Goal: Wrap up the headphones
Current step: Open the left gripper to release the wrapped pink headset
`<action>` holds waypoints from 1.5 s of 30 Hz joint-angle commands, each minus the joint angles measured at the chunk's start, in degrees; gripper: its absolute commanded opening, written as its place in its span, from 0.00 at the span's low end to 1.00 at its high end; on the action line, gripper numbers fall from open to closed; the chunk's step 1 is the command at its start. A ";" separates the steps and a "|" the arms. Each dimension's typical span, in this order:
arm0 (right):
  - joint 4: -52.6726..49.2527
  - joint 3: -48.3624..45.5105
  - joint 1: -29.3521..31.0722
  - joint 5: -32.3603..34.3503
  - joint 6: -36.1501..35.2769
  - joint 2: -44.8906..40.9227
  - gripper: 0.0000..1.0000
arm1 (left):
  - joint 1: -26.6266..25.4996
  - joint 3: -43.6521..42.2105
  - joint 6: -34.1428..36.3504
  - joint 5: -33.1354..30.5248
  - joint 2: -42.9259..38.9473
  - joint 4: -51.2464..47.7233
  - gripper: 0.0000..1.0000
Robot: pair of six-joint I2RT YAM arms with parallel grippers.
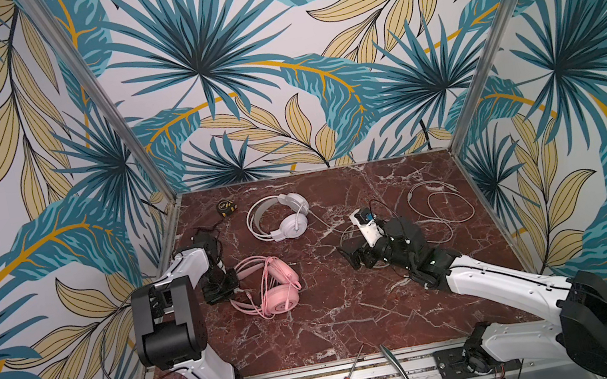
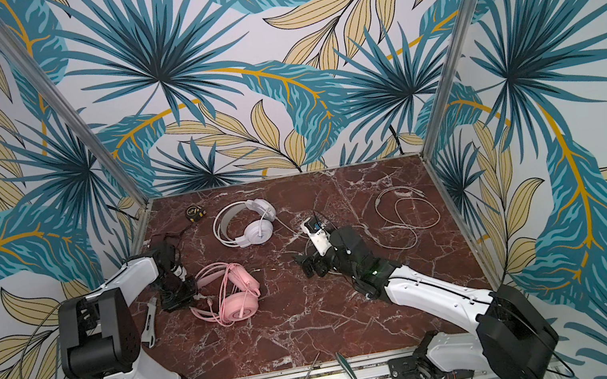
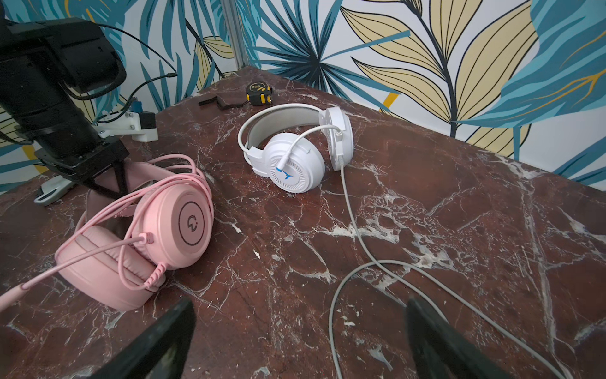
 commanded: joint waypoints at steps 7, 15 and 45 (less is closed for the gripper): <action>1.00 -1.32 -0.01 2.43 0.84 -1.06 1.00 | -0.46 1.19 0.12 3.42 2.99 2.13 0.03; 1.54 -0.79 -0.01 2.38 0.94 -0.34 1.00 | -3.41 1.40 -1.90 5.16 4.69 3.23 0.03; 1.72 -1.12 -0.04 3.18 0.61 -0.61 1.00 | -5.77 3.35 -6.62 6.64 1.82 0.87 0.61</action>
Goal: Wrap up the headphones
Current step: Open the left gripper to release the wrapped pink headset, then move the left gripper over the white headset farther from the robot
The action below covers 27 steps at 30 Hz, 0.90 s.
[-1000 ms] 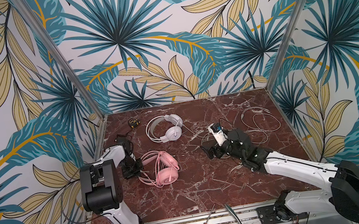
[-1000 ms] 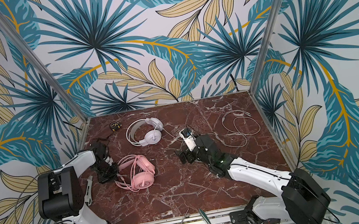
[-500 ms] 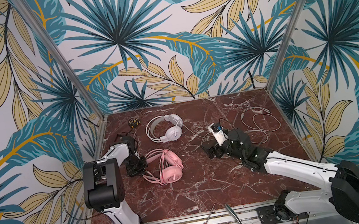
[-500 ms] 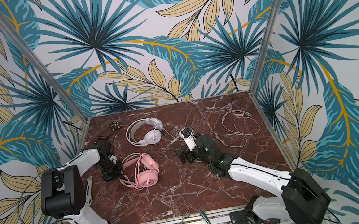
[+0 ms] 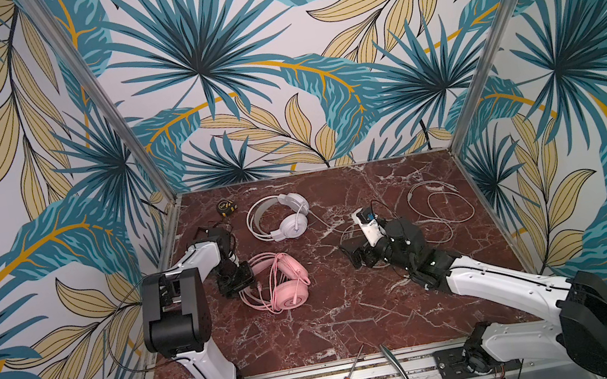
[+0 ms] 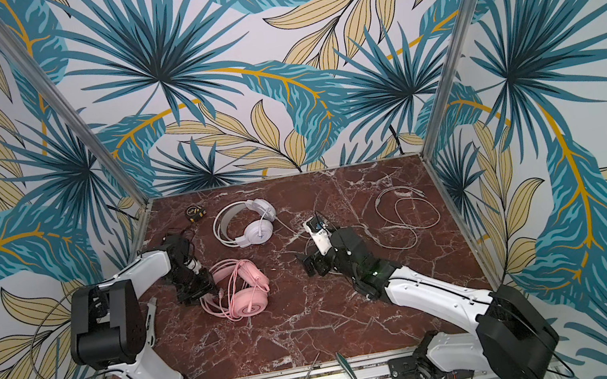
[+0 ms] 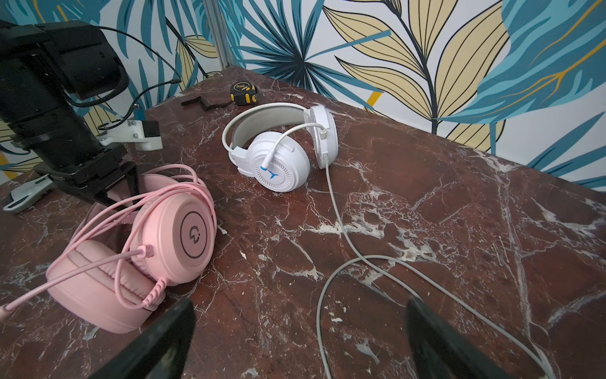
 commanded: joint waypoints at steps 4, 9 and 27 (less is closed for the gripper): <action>1.24 -0.63 0.00 0.51 0.61 -0.50 1.00 | 0.02 1.99 -0.83 0.03 -2.58 -0.88 0.70; 1.29 -0.44 -0.04 0.62 0.46 -0.58 1.00 | 0.02 4.67 -1.66 0.15 -5.23 -1.97 0.81; 0.58 1.76 -0.47 5.77 -2.01 -0.25 1.00 | -1.03 24.39 -1.79 -4.15 -14.43 -2.05 1.00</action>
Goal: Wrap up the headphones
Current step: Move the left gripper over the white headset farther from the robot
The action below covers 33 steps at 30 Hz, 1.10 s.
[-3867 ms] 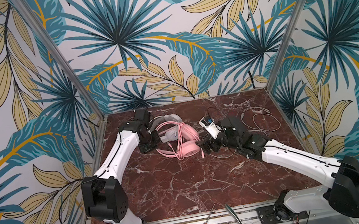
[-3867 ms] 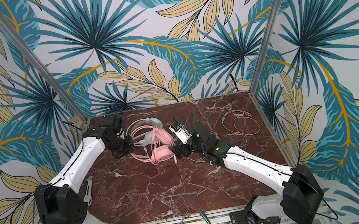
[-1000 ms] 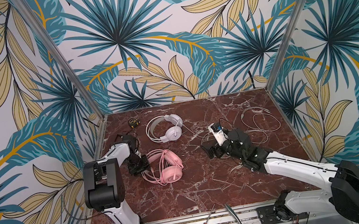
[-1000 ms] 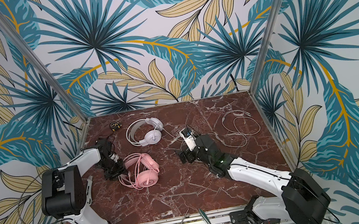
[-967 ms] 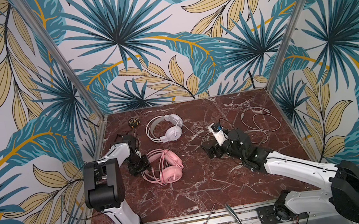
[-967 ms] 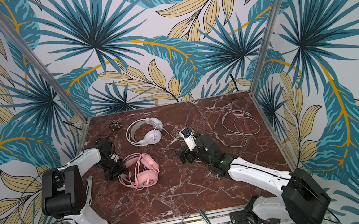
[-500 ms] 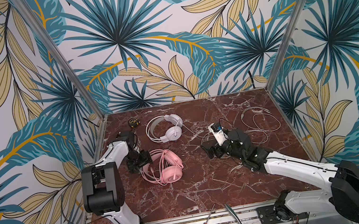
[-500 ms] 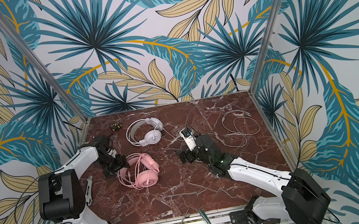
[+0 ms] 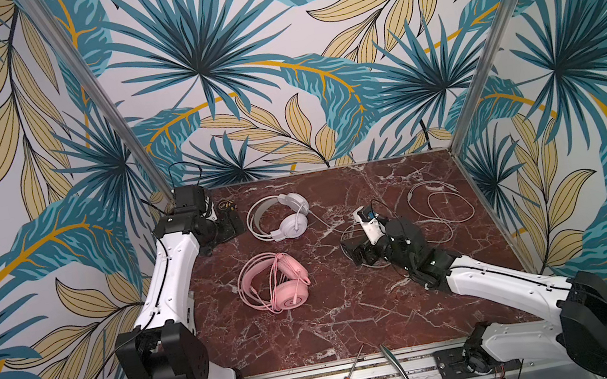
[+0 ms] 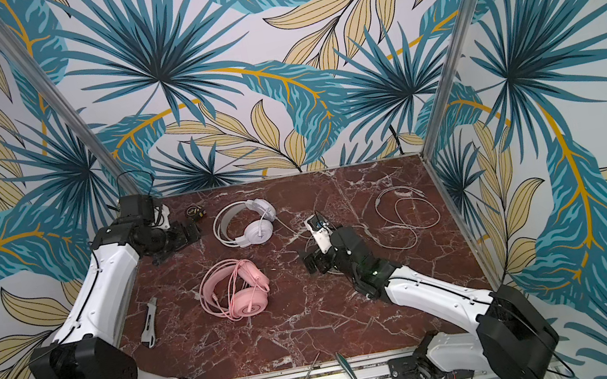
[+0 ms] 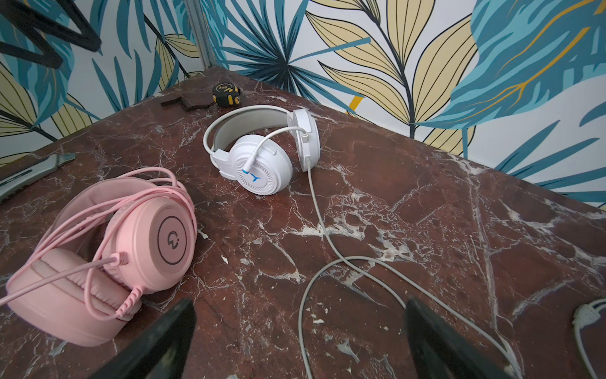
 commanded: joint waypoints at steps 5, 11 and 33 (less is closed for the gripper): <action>-0.63 2.17 -1.30 0.56 0.29 0.05 1.00 | -0.31 7.15 3.50 -3.14 5.17 0.44 1.00; -1.52 2.46 -2.58 0.99 1.12 -0.67 1.00 | -0.31 9.62 5.19 -1.13 11.97 5.24 1.00; -3.02 1.86 -5.33 1.76 2.28 -1.80 1.00 | -6.84 22.61 13.98 -4.36 36.77 7.15 0.90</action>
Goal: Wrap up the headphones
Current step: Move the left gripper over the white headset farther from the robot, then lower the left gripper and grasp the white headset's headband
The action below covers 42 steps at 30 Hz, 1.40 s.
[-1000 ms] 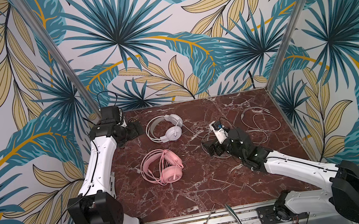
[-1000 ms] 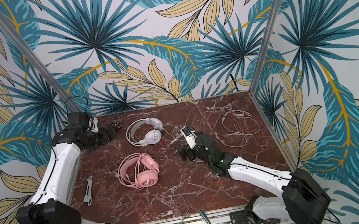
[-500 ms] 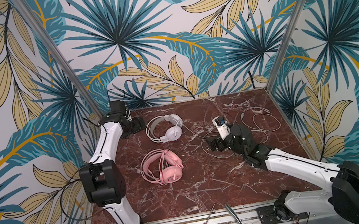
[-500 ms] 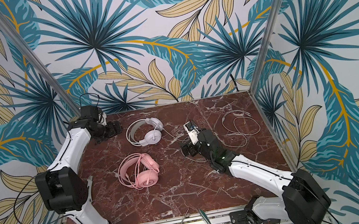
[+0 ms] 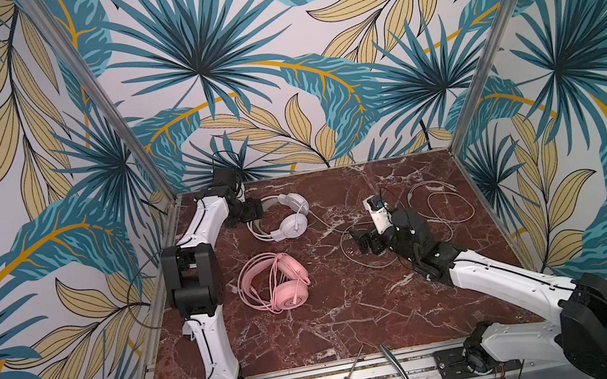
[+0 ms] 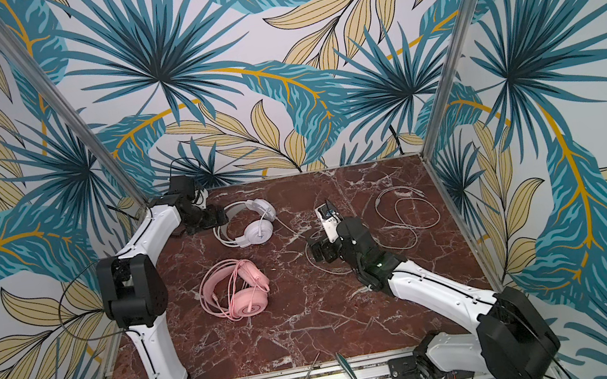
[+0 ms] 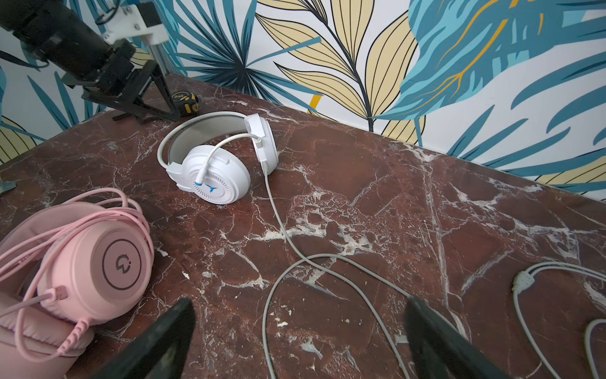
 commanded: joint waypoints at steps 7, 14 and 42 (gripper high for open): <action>-0.59 -0.60 -0.70 0.32 0.62 -2.87 1.00 | -2.51 3.41 4.79 -7.53 6.61 0.64 0.88; -1.03 -1.13 -0.80 0.38 0.41 -3.59 1.00 | -3.15 3.49 4.19 -10.97 7.92 0.64 0.87; -2.19 -1.75 -0.81 0.67 -0.19 -3.95 1.00 | -3.24 9.76 3.96 -16.99 15.33 0.64 0.67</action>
